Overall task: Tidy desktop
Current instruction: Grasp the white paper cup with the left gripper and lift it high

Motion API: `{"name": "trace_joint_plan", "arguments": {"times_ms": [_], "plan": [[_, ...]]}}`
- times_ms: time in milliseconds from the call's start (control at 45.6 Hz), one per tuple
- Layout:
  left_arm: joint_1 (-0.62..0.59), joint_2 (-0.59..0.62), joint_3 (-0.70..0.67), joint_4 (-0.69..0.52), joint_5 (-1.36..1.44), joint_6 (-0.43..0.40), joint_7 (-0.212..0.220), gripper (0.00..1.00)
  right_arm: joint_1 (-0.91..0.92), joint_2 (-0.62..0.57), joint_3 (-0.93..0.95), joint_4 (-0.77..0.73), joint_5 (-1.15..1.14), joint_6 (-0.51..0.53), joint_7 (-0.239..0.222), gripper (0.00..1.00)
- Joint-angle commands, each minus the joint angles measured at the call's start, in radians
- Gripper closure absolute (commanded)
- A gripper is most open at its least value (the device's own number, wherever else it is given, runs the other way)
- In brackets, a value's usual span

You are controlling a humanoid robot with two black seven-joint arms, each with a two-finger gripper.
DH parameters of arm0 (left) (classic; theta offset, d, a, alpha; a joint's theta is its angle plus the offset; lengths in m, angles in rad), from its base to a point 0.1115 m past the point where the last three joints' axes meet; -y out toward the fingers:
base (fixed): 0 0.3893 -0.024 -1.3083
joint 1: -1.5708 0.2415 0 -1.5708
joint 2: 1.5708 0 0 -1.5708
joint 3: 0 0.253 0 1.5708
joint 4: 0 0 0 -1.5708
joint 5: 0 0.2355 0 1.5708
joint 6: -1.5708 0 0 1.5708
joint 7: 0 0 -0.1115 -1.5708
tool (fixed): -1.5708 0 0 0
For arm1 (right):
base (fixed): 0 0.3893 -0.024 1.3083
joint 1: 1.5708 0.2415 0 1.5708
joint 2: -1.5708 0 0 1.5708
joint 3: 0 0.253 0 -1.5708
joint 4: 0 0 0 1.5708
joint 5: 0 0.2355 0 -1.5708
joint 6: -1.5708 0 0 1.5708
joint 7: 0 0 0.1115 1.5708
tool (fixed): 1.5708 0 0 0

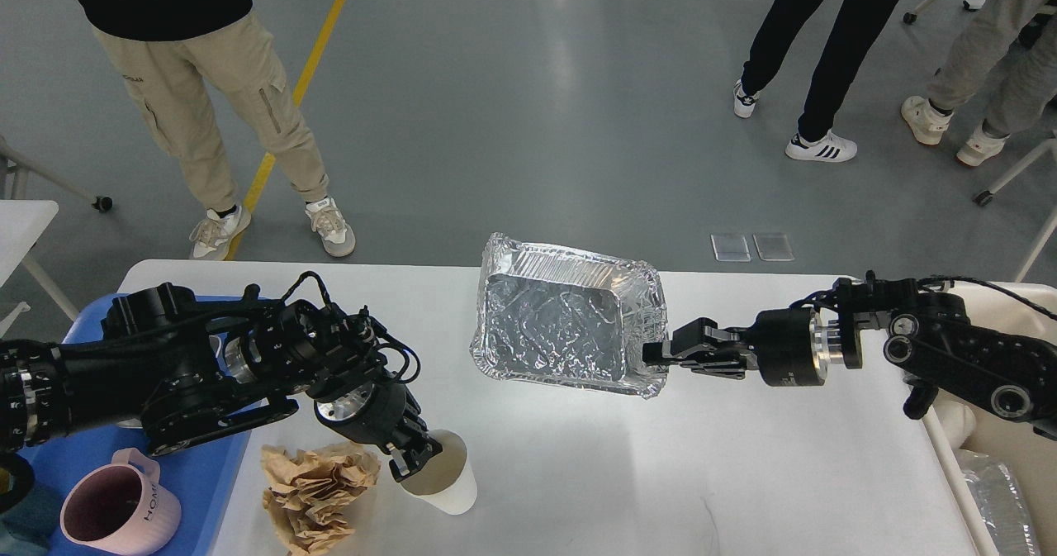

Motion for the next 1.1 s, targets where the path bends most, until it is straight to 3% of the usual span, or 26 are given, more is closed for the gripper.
{"name": "trace_joint_plan", "arguments": {"times_ms": [0, 395, 877, 1074], "plan": [[-0.003, 0.006, -0.003, -0.001, 0.009, 0.0, -0.003, 1.0, -0.003, 0.0, -0.001, -0.002, -0.001, 0.001, 0.0, 1.0], [-0.015, 0.158, -0.01, -0.145, 0.009, -0.002, -0.029, 0.99, -0.009, 0.006, -0.001, -0.051, -0.001, 0.001, 0.0, 1.0], [-0.028, 0.528, -0.081, -0.475, 0.007, -0.002, -0.049, 0.98, -0.011, 0.046, -0.006, -0.123, -0.001, 0.001, -0.002, 1.0], [-0.028, 0.649, -0.152, -0.55, -0.001, -0.002, -0.106, 0.98, -0.011, 0.048, -0.006, -0.124, -0.001, 0.001, -0.002, 1.0]]}}
